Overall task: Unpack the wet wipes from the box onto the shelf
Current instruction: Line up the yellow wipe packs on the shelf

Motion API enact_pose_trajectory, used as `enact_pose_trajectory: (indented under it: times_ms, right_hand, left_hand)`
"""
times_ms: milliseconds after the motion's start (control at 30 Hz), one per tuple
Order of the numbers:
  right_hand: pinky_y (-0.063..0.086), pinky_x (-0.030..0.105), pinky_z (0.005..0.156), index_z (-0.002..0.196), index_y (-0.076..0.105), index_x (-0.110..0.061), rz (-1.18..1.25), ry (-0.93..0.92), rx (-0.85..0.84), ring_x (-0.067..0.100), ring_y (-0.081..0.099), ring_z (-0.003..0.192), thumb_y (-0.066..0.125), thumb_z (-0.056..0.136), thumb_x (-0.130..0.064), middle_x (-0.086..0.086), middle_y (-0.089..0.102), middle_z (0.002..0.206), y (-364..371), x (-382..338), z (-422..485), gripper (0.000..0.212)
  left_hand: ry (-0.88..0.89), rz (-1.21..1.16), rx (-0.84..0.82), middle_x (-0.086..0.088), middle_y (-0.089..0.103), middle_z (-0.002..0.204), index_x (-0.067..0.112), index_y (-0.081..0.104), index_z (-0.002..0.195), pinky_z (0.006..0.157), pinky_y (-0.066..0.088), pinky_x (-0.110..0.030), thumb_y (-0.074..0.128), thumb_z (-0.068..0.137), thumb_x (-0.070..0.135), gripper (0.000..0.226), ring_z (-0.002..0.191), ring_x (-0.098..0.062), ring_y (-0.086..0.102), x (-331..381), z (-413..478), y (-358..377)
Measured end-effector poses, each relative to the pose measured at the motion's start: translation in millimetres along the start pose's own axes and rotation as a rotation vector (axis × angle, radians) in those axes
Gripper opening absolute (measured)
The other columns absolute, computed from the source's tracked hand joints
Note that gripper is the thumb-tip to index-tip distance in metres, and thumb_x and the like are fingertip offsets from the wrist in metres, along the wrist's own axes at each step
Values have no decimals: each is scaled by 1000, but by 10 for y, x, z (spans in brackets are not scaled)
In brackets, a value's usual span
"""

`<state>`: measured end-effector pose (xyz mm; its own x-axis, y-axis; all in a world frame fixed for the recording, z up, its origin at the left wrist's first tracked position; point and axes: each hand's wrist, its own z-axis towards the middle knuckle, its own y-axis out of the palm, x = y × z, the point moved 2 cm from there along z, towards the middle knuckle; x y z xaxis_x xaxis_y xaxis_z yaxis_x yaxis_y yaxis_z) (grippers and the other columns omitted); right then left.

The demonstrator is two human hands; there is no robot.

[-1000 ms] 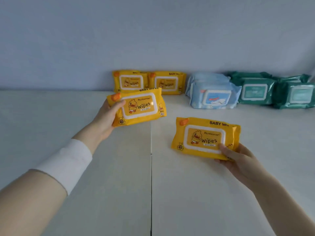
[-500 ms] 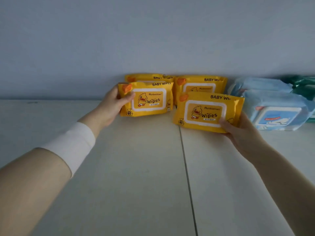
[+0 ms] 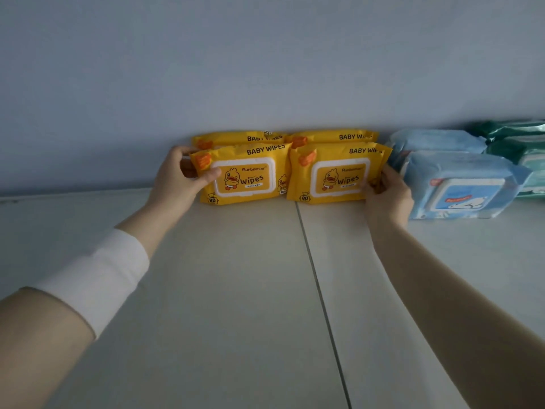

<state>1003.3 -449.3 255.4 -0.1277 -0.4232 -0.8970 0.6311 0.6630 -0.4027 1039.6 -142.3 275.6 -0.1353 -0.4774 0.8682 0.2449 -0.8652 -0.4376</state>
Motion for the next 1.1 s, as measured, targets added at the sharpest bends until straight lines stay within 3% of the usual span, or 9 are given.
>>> enact_pose_trajectory:
  times_ms: [167, 333, 500, 567, 633, 733, 800, 967, 1100]
  right_hand:
    - [37, 32, 104, 139, 44, -19, -71, 33, 63, 24, 51, 121, 53, 91, -11, 7, 57, 131, 62, -60, -107, 50]
    - [21, 37, 114, 150, 14, -15, -289, -4, -28, 27, 23, 141, 45, 94, -11, 8, 22, 154, 102, -133, -316, 63]
    - [25, 41, 113, 150, 7, -18, -496, -81, -202, 26, 15, 144, 49, 94, -25, 8, 7, 158, -56, -211, -557, 70]
    - [23, 41, 114, 150, 7, -16, -593, -156, -278, 27, 14, 144, 48, 95, -28, 8, 8, 158, -223, -277, -629, 70]
    - [23, 40, 114, 149, 13, -14, -705, -271, -351, 27, 17, 143, 47, 95, -30, 8, 14, 156, -457, -342, -699, 66]
    - [28, 39, 109, 144, 27, -12, -858, -372, -437, 27, 25, 139, 48, 94, -31, 9, 27, 150, -973, -322, -779, 57]
    - [24, 39, 111, 144, 26, -14, -966, -390, -528, 26, 17, 142, 46, 94, -35, 8, 24, 152, -1432, -210, -849, 58]
    - [28, 40, 108, 146, 24, -17, -1064, -313, -526, 26, 24, 140, 44, 94, -39, 7, 31, 148, -2926, 296, -1106, 59]
    - [33, 41, 109, 147, 23, -18, -1138, -97, -513, 29, 31, 137, 43, 95, -41, 9, 29, 150, -4484, 907, -1421, 60]
  left_hand:
    - [-40, -5, 0, -3, 56, 113, 7, 45, 126, 82, 38, -21, 72, 79, 20, 55, 97, -13, 51, 30, -28, 11]
    - [16, 113, 31, -11, 54, 127, 4, 44, 127, 87, 40, -23, 72, 80, 23, 58, 112, -22, 54, 117, -103, -23]
    - [358, 626, 127, -20, 37, 143, 3, 39, 136, 109, 26, -42, 63, 85, 31, 63, 135, -35, 32, 390, -306, -142]
    - [576, 768, 32, -20, 36, 146, 4, 40, 137, 111, 22, -44, 62, 87, 26, 59, 139, -36, 27, 651, -465, -76]
    - [691, 918, -181, -16, 40, 145, 7, 37, 140, 112, 20, -40, 58, 89, 26, 59, 140, -31, 26, 919, -649, 100]
    - [703, 1203, -419, -10, 41, 144, 14, 35, 141, 110, 22, -37, 50, 91, 31, 54, 137, -26, 30, 1291, -969, 460]
    - [727, 1340, -477, -9, 44, 142, 16, 39, 137, 108, 26, -39, 48, 91, 32, 50, 133, -28, 36, 1574, -1256, 723]
    - [788, 1337, -581, -13, 49, 136, 16, 46, 131, 101, 34, -39, 46, 91, 37, 45, 127, -30, 45, 2424, -2275, 1480]
    - [909, 1255, -741, -13, 45, 139, 18, 41, 137, 100, 34, -41, 45, 92, 37, 49, 126, -32, 44, 3203, -3382, 2314]
